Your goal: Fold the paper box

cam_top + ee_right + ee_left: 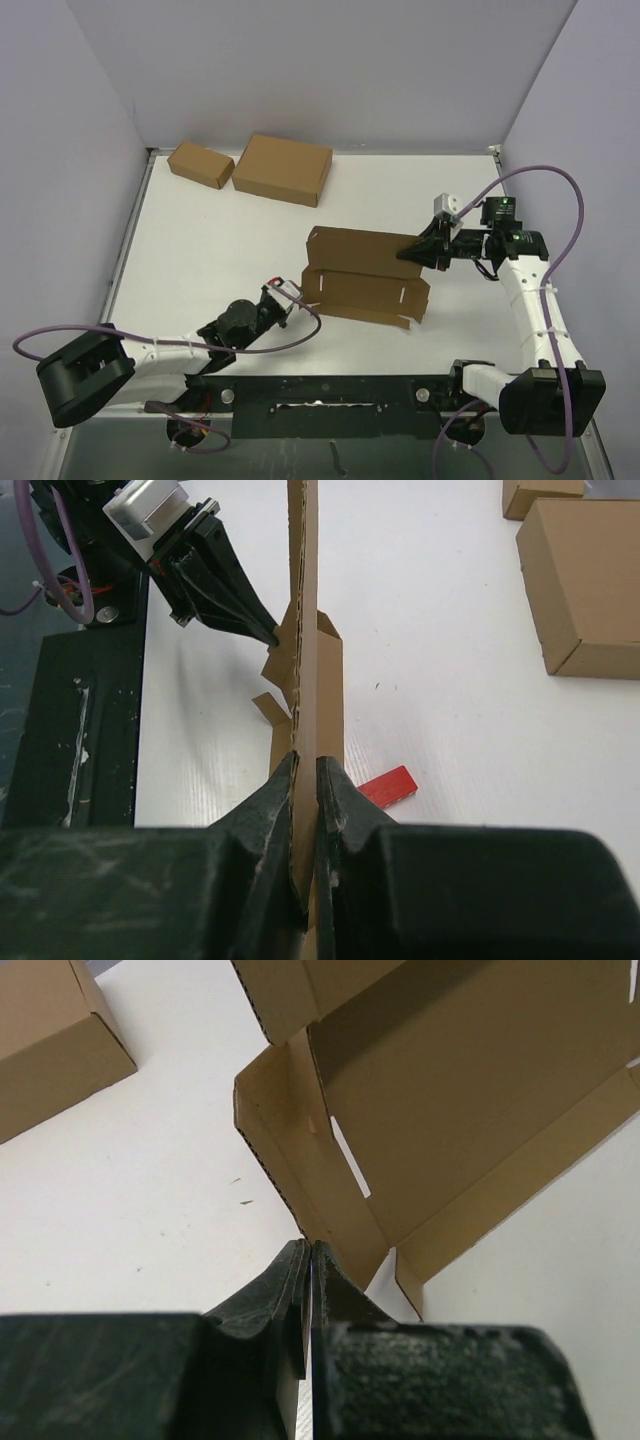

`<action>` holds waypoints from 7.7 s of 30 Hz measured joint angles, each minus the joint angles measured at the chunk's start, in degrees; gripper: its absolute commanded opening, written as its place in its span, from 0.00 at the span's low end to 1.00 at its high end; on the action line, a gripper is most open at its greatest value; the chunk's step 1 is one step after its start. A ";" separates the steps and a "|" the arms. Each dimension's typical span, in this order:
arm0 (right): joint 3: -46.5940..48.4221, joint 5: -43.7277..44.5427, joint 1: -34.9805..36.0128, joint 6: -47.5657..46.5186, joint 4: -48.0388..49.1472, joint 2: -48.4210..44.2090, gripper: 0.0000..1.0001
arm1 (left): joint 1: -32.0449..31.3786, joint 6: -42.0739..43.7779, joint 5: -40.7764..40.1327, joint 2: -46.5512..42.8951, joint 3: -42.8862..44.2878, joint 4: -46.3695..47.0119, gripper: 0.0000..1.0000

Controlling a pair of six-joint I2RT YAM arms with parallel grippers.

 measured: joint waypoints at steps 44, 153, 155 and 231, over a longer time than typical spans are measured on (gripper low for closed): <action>-9.55 -2.80 -0.87 -2.47 0.46 -3.93 0.00 | 2.12 -8.81 3.58 2.47 -4.63 5.60 0.00; -10.88 -3.08 -1.57 -6.19 -3.96 -6.69 0.00 | 14.05 -17.18 37.62 28.85 0.22 28.89 0.49; -10.91 -3.06 -1.60 -5.95 -3.80 -6.75 0.00 | 12.11 -16.70 34.25 28.85 0.96 28.37 0.48; -9.81 15.89 0.70 35.21 18.67 -4.92 0.00 | 3.13 -29.70 2.29 18.34 20.76 -23.50 0.32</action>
